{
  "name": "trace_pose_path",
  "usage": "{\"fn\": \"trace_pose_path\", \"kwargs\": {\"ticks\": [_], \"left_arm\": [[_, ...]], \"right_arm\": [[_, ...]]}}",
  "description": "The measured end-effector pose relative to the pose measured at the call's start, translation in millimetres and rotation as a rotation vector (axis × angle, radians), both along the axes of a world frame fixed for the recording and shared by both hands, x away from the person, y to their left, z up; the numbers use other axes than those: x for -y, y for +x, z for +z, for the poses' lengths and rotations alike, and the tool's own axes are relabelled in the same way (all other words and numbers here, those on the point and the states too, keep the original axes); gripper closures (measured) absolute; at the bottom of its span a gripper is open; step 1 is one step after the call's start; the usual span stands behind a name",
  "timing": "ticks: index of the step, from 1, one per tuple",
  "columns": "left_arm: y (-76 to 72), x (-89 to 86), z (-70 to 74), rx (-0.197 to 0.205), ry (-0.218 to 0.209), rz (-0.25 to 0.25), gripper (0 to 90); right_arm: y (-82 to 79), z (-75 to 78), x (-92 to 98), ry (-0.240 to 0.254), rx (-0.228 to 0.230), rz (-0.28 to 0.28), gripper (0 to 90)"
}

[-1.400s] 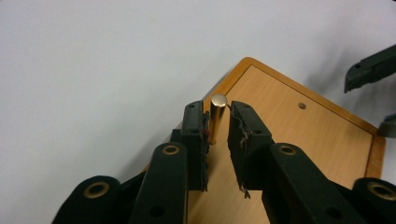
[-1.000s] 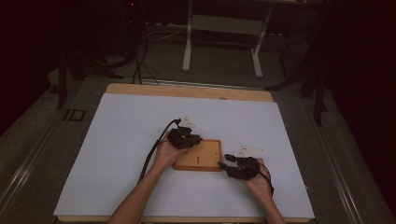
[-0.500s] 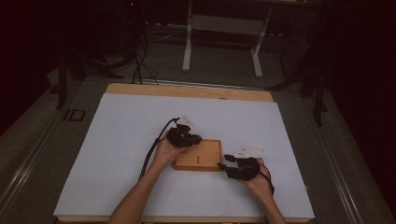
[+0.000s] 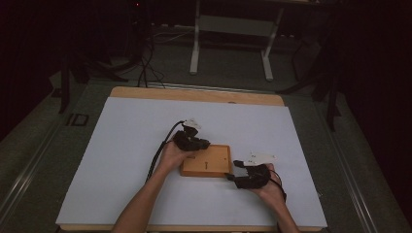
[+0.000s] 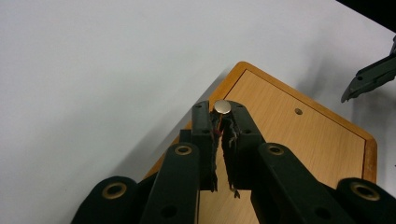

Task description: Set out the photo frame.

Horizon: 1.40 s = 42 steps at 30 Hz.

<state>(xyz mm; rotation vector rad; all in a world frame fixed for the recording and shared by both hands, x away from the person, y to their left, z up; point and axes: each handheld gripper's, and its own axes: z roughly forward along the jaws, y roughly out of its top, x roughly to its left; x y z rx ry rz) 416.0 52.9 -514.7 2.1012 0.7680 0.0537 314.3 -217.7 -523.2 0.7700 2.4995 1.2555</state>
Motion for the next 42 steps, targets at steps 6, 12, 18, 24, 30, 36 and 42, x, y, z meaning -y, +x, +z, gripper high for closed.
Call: {"fn": "trace_pose_path", "kwargs": {"ticks": [6,12,18,24,30,36,42], "left_arm": [[3.6,0.6,2.2,-0.021,0.013,-0.007,84.2],[7.5,0.1,2.4,-0.046,0.003,-0.006,84.4],[9.8,-0.3,2.6,-0.063,0.000,-0.006,84.5],[13.8,-0.1,4.0,-0.087,0.004,-0.012,84.6],[16.9,0.4,5.5,-0.106,0.015,-0.017,84.7],[19.8,0.4,5.7,-0.117,0.012,-0.022,84.7],[20.1,1.7,6.2,-0.102,0.017,-0.021,84.7]], "right_arm": [[-1.0,-2.9,-4.3,-0.034,0.016,0.016,29.9],[-0.9,-8.2,-9.5,-0.081,0.041,0.028,25.7],[0.6,-12.7,-11.5,-0.123,0.066,0.012,24.2],[2.6,-18.1,-16.0,-0.171,0.098,-0.012,24.7],[5.1,-20.4,-15.3,-0.163,0.114,-0.044,25.7],[2.3,-21.2,-21.2,-0.171,0.155,-0.052,31.6],[2.2,-21.3,-24.0,-0.174,0.184,-0.091,33.3]]}}
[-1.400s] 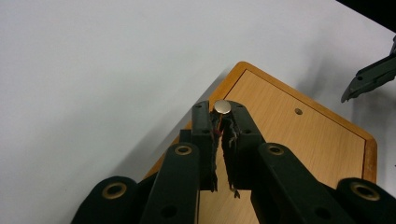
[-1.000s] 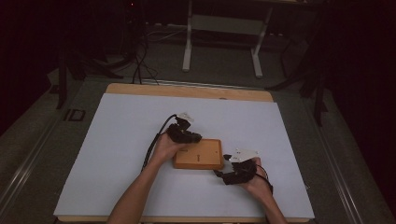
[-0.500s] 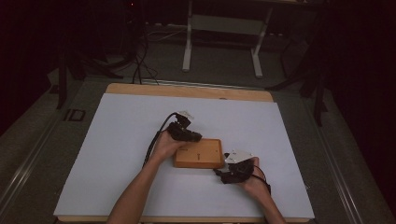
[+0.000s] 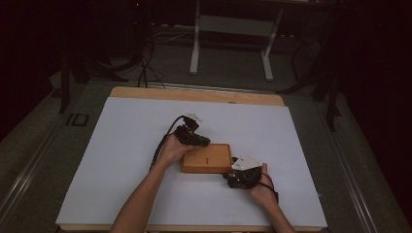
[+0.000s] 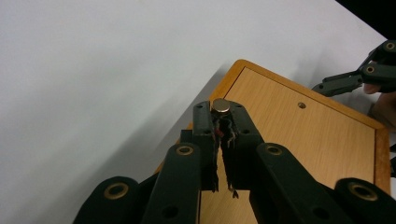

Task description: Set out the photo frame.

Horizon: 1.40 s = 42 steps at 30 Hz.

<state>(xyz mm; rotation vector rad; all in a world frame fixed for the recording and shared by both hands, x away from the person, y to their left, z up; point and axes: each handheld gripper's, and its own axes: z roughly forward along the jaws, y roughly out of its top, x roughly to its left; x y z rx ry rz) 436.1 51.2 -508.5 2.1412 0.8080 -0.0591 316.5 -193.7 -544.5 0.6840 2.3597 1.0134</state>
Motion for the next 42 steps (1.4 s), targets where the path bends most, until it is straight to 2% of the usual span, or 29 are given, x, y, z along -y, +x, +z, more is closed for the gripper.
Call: {"fn": "trace_pose_path", "kwargs": {"ticks": [5,14,18,24,28,33,36,40,42], "left_arm": [[-0.5,0.9,1.9,0.021,0.021,-0.003,84.8],[-3.0,-0.5,5.4,0.030,0.032,-0.006,84.9],[-3.2,-1.4,5.5,0.019,0.027,-0.010,84.9],[-4.5,1.7,3.7,0.013,0.036,-0.018,84.8],[-4.6,1.4,3.7,0.001,0.030,-0.016,84.7],[-6.7,3.9,4.8,-0.018,0.047,-0.034,84.0],[-7.3,5.4,4.6,-0.033,0.045,-0.049,83.1],[-8.9,7.1,5.0,-0.013,0.062,-0.055,79.8],[-9.9,7.0,5.7,-0.006,0.065,-0.061,75.1]], "right_arm": [[0.1,4.6,0.2,0.037,0.011,-0.015,34.2],[-3.1,7.1,-0.9,0.037,0.040,-0.009,35.0],[-4.4,9.5,-1.7,0.044,0.059,0.007,33.2],[-10.0,10.5,-8.2,0.009,0.096,0.035,30.9],[-10.8,11.8,-8.7,0.018,0.105,0.039,30.7],[-12.5,13.2,-10.3,0.028,0.120,0.060,27.3],[-13.0,14.2,-11.9,0.046,0.131,0.076,30.1],[-12.8,16.7,-14.6,0.065,0.139,0.079,34.8],[-11.8,17.5,-13.6,0.073,0.143,0.074,36.1]]}}
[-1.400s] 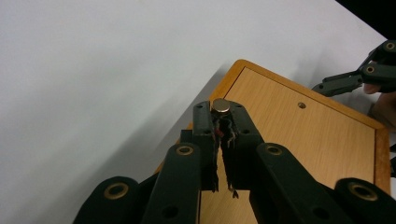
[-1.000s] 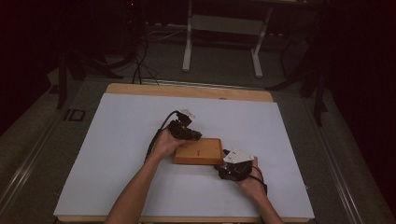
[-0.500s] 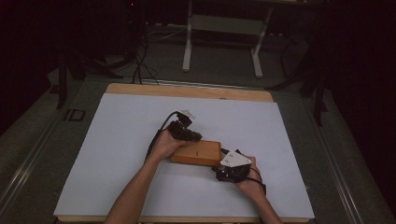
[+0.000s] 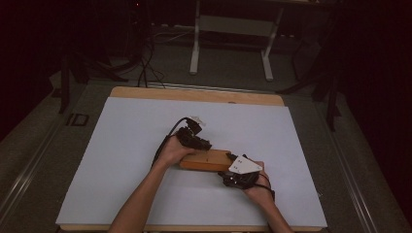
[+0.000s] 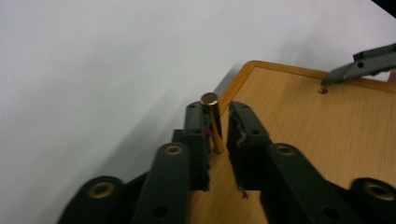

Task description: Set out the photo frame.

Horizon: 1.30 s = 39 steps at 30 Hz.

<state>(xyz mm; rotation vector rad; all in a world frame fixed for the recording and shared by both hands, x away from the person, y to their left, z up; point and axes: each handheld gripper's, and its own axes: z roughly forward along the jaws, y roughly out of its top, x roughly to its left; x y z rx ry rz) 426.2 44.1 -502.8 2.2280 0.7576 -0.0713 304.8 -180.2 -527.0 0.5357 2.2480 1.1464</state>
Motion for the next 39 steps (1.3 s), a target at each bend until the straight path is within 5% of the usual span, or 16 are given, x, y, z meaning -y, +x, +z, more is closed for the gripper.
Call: {"fn": "trace_pose_path", "kwargs": {"ticks": [10,16,28,39], "left_arm": [[-6.9,-8.6,5.4,0.041,-0.036,0.018,64.9],[-12.4,-14.5,8.2,0.080,-0.019,0.036,60.2],[-20.5,-39.9,13.7,0.143,-0.045,0.107,58.3],[-35.2,-51.9,17.1,0.195,-0.038,0.095,56.5]], "right_arm": [[1.5,3.6,2.8,0.033,-0.008,0.000,40.5],[1.2,3.7,3.1,0.033,-0.007,-0.001,40.8],[1.7,3.9,4.7,0.037,-0.008,-0.003,41.0],[2.2,4.3,6.4,0.041,-0.009,-0.009,41.2]]}}
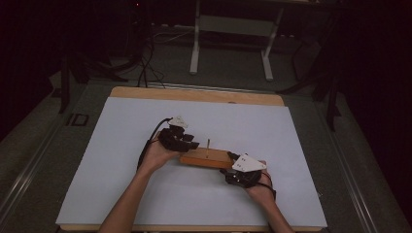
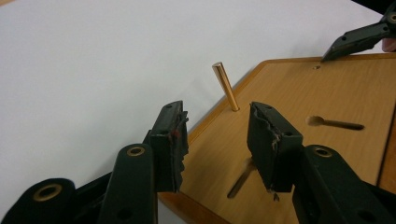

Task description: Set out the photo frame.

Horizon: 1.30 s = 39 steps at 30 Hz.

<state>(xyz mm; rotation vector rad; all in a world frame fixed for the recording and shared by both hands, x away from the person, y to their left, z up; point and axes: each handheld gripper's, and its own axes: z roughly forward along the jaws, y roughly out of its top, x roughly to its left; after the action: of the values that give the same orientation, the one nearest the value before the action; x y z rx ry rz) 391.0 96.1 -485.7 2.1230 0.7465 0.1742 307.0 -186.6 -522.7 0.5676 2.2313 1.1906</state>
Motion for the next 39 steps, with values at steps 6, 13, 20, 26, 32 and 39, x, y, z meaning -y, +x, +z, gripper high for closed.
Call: {"fn": "trace_pose_path", "kwargs": {"ticks": [6,13,20,26,32,39], "left_arm": [[-12.4,-7.1,7.5,0.042,-0.016,-0.008,55.0],[-26.8,-14.7,12.3,0.072,-0.018,-0.018,54.3],[-44.0,-20.9,17.0,0.090,-0.041,-0.029,50.6],[-58.3,-23.7,17.5,0.106,-0.041,-0.040,44.0],[-68.0,-23.3,10.6,0.131,0.003,-0.045,36.4],[-69.8,-19.1,-0.6,0.154,0.061,-0.054,31.6]], "right_arm": [[0.0,0.4,0.8,0.005,-0.004,-0.002,41.3],[0.1,0.7,1.3,0.008,-0.003,-0.004,41.4],[0.4,0.8,1.5,0.010,-0.003,-0.004,41.4],[0.1,1.0,1.7,0.010,-0.006,-0.006,41.3],[0.8,1.4,2.3,0.019,-0.011,-0.006,41.3],[1.1,1.8,2.9,0.021,-0.012,-0.004,41.4]]}}
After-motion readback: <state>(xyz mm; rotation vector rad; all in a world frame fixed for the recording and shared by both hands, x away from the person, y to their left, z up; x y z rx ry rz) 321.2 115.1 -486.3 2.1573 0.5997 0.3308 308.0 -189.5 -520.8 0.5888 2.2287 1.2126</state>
